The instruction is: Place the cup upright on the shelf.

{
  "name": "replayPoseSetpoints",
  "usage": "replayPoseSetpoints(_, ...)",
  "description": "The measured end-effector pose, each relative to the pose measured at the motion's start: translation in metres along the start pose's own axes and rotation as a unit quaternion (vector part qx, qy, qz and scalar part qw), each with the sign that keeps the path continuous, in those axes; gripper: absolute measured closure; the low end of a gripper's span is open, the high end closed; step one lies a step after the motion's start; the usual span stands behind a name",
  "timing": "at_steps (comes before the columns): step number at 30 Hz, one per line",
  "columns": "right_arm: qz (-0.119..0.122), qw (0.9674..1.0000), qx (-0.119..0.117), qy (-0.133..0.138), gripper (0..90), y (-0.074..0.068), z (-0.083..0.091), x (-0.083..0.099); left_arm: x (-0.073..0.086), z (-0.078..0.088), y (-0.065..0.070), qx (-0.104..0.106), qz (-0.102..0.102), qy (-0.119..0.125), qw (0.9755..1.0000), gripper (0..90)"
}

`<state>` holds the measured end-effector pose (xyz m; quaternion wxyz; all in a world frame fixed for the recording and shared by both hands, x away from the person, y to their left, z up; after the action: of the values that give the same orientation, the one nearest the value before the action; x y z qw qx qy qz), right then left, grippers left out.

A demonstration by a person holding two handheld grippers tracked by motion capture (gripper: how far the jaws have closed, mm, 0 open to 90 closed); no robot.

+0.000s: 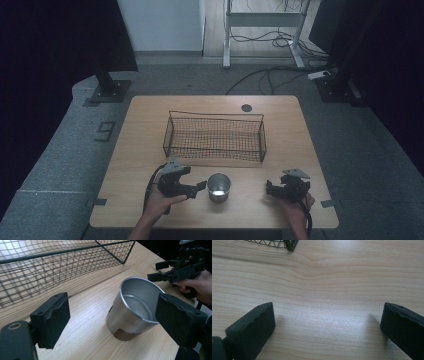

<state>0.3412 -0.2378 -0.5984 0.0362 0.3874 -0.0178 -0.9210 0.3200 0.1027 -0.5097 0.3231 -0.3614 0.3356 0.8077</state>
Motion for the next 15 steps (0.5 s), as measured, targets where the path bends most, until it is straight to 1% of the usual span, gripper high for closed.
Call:
replayPoseSetpoints(7,-0.001,1.0000,0.001,0.000,0.0,0.000,0.000,0.000,-0.001,-0.008,0.005,0.001,-0.004,-0.008,1.0000,11.6)
replayPoseSetpoints(10,-0.001,1.0000,0.001,0.000,0.0,0.000,0.000,0.000,-0.001,-0.013,0.007,-0.004,-0.010,-0.015,0.9998,9.9)
replayPoseSetpoints(15,-0.002,1.0000,0.001,0.000,0.0,0.000,0.000,0.001,-0.001,-0.022,0.015,0.001,-0.017,-0.025,0.9996,7.0)
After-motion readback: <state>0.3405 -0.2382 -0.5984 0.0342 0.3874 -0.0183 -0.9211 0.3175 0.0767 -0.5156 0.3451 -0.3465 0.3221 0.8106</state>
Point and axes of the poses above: each handheld gripper's, and its own axes: z roughly backward along the jaws, x roughly out of its underside, y roughly to its right, the point moved 6 cm from there along -z, roughly forward along the jaws, and after that the axes turned 6 degrees about x, right-handed, at the moved point
